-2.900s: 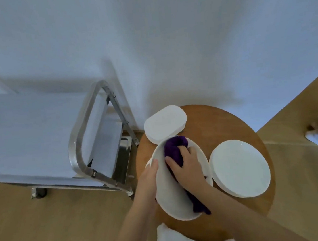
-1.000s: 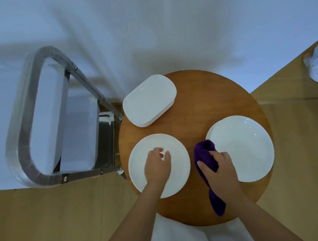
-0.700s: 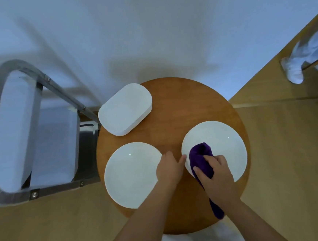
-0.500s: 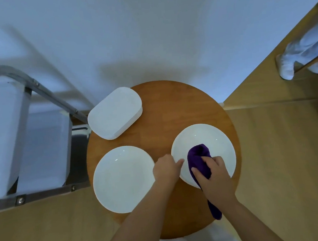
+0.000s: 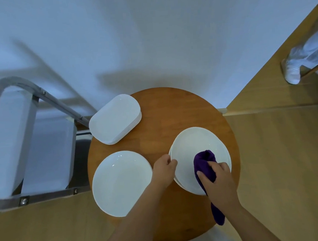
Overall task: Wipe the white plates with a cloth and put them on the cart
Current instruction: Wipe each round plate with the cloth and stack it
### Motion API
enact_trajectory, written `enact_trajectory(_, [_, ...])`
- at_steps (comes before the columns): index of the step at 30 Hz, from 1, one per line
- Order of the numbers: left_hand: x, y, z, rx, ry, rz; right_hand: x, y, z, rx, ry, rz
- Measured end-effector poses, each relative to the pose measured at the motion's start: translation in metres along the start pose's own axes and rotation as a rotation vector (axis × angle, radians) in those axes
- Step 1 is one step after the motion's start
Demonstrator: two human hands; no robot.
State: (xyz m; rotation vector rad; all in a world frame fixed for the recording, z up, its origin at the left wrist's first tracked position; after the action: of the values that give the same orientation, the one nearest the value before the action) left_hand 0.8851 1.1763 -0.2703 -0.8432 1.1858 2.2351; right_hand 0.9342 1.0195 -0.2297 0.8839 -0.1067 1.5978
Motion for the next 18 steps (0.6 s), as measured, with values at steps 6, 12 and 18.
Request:
enact_trajectory(6, [-0.012,0.016,-0.015,-0.146,0.553,0.255,0.008,-0.001,0.006,-0.017,-0.016,-0.014])
enact_trajectory(12, [-0.024,0.035,-0.01,-0.029,0.982,0.278,0.018,-0.004,0.013,-0.046,-0.104,-0.053])
enact_trajectory(18, [-0.043,0.055,0.019,0.056,1.321,0.133,0.033,-0.012,0.039,-0.047,-0.003,-0.023])
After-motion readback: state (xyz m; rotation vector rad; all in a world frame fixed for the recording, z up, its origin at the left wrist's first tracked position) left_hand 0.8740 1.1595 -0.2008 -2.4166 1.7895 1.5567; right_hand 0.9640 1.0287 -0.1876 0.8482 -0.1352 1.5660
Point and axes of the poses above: each hand's wrist, its own y-axis away from the middle knuckle, its own z-axis out of the back of the hand, x = y × z, the point moved 1 cm from there along -y, towards the middle knuckle, and after that the axes turned 8 degrees about -z, right-handed, at the moved point
